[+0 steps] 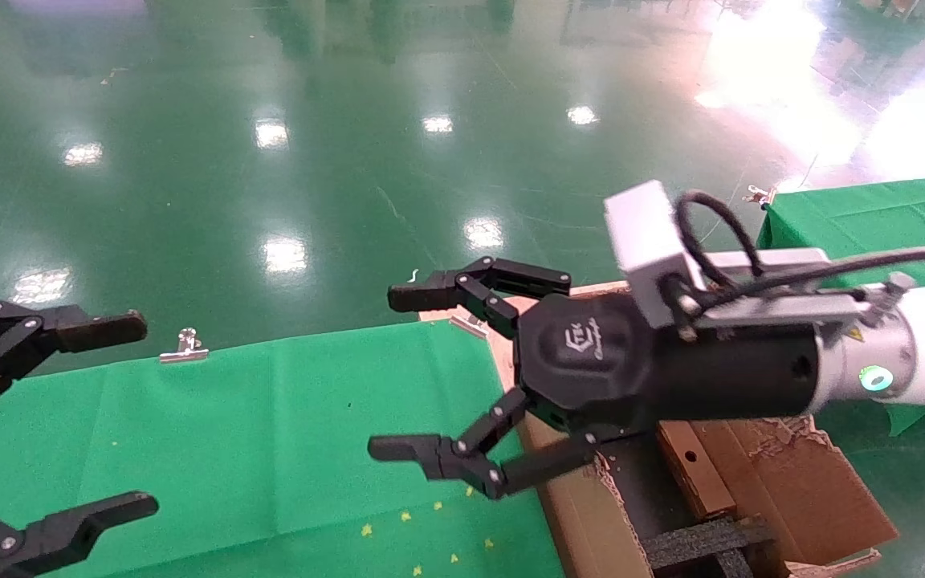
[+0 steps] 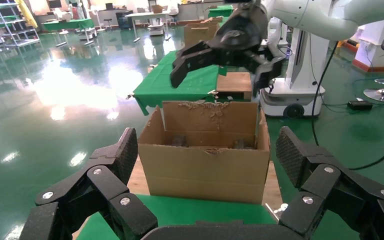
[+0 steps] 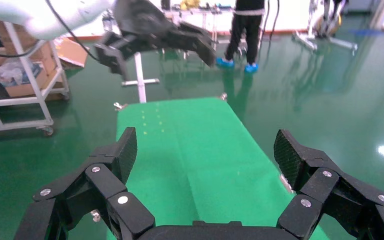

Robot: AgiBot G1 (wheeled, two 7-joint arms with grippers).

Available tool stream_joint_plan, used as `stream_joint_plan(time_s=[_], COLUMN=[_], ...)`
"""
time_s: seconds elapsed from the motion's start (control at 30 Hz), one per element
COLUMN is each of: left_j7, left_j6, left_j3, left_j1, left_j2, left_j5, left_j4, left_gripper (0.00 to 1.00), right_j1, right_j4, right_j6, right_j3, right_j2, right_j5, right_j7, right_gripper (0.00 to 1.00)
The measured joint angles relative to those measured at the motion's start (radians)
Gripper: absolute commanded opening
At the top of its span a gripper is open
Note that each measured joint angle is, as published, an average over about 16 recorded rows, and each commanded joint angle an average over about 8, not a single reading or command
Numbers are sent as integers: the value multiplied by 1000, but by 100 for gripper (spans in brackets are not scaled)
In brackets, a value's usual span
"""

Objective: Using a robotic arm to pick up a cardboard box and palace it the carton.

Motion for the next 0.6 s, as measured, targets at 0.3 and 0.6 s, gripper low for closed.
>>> stream_joint_plan(time_s=[0.3,0.6], left_j7=[0,0], left_j6=[0,0], left_j3=[0,0], left_j1=[0,0], left_j2=[0,0], left_j5=[0,0], left_j4=[0,0], left_gripper=[100,100], right_j1=[-82,-93], right_j4=[19,22], right_j6=[-60,-68], right_j3=[126,142], right_j2=[-16,-19], right_j5=[15,19], right_j7=[-49,-54], right_gripper=[100,100])
